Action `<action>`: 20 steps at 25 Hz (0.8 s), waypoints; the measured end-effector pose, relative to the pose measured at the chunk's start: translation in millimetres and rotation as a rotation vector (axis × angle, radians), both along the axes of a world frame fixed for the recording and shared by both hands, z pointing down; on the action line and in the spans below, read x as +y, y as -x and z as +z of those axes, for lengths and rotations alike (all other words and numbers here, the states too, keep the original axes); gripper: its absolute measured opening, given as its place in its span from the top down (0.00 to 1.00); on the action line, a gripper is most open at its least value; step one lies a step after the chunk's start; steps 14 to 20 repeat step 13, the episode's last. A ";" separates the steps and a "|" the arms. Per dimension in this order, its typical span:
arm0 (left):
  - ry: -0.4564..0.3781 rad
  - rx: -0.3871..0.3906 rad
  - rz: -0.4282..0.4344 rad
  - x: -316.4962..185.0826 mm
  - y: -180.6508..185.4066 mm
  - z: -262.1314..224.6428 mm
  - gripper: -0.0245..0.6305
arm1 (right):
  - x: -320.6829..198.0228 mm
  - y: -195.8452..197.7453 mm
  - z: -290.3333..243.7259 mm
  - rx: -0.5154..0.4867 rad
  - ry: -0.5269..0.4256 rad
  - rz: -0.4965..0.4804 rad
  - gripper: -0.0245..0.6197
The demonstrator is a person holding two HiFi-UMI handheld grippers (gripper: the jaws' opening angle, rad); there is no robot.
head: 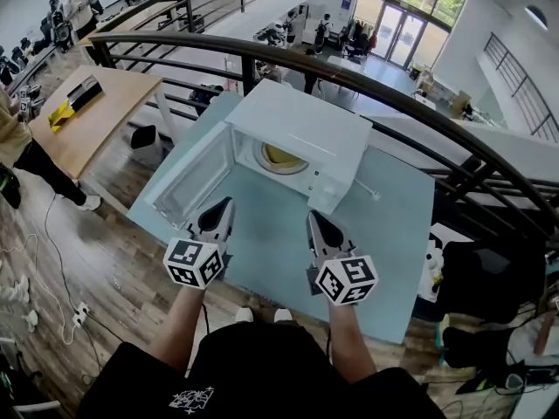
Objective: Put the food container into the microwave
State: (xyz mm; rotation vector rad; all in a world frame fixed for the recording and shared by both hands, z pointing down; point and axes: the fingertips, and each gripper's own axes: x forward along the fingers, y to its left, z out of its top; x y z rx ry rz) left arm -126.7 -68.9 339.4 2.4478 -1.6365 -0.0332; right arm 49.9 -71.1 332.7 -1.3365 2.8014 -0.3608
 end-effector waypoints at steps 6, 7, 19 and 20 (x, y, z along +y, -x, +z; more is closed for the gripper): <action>0.004 0.012 0.011 -1.6 8.0 0.8 0.95 | 1.4 8.1 -1.0 0.020 -0.004 0.013 0.95; 0.007 0.013 0.016 -1.7 8.9 1.9 0.95 | 1.9 9.3 -0.3 0.023 -0.002 0.015 0.95; 0.010 0.007 0.043 -5.3 6.3 5.6 0.95 | 0.7 9.1 1.1 0.027 0.000 0.030 0.95; 0.010 0.007 0.043 -5.3 6.3 5.6 0.95 | 0.7 9.1 1.1 0.027 0.000 0.030 0.95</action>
